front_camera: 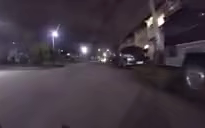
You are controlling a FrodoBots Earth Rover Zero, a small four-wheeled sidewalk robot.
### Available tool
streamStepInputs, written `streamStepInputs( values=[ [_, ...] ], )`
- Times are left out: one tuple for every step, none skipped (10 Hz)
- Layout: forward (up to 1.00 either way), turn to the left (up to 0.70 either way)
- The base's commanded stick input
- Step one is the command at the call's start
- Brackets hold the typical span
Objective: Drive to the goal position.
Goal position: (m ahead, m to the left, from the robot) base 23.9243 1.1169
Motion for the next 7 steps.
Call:
streamStepInputs(
  values=[
    [1.00,0.00],
    [1.00,-0.24],
    [1.00,-0.40],
    [1.00,-0.40],
    [1.00,-0.01],
    [1.00,0.00],
    [1.00,0.00]
  ],
)
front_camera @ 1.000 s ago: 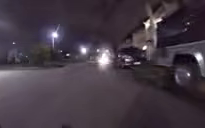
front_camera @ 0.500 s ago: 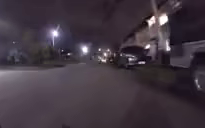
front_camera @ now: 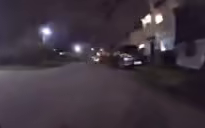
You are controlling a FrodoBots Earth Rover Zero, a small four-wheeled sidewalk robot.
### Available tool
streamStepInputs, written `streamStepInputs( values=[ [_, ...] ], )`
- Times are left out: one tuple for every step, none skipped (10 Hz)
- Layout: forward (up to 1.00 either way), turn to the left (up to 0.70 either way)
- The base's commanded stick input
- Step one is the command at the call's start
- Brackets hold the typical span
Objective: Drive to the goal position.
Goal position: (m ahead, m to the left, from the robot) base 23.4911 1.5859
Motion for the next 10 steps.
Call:
streamStepInputs(
  values=[
    [1.00,0.00],
    [1.00,0.00],
    [1.00,0.00],
    [1.00,0.00],
    [1.00,0.00],
    [1.00,0.00],
    [1.00,0.00],
    [0.25,0.00],
    [1.00,0.00],
    [1.00,0.00]
  ],
)
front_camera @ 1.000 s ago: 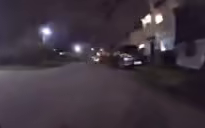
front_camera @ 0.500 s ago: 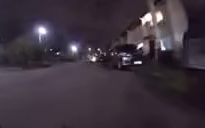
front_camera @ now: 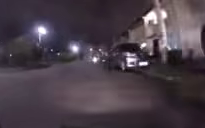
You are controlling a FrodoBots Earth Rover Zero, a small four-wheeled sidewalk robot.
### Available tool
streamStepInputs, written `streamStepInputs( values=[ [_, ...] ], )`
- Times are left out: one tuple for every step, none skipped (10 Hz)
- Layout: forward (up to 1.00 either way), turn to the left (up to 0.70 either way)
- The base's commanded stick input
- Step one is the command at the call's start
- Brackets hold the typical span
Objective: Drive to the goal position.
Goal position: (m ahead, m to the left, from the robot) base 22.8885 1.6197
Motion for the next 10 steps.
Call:
streamStepInputs(
  values=[
    [1.00,0.00],
    [1.00,0.00],
    [1.00,0.00],
    [1.00,0.00],
    [1.00,0.00],
    [1.00,0.00],
    [1.00,0.00],
    [1.00,0.00],
    [1.00,0.00],
    [1.00,0.00]
  ],
)
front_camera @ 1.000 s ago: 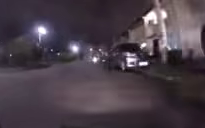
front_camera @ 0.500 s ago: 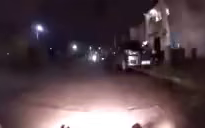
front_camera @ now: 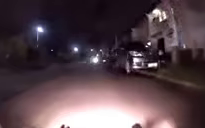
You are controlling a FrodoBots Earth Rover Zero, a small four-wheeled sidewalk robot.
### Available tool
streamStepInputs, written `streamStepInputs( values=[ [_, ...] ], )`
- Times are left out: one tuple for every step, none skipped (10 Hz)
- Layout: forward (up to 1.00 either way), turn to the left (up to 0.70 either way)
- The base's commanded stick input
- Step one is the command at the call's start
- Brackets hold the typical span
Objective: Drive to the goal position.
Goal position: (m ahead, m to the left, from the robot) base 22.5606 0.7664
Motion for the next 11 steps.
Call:
streamStepInputs(
  values=[
    [1.00,0.00],
    [1.00,0.00],
    [1.00,0.00],
    [1.00,0.00],
    [1.00,0.00],
    [1.00,0.00],
    [1.00,0.00],
    [1.00,0.00],
    [1.00,0.00],
    [1.00,0.00],
    [1.00,0.00]
  ],
)
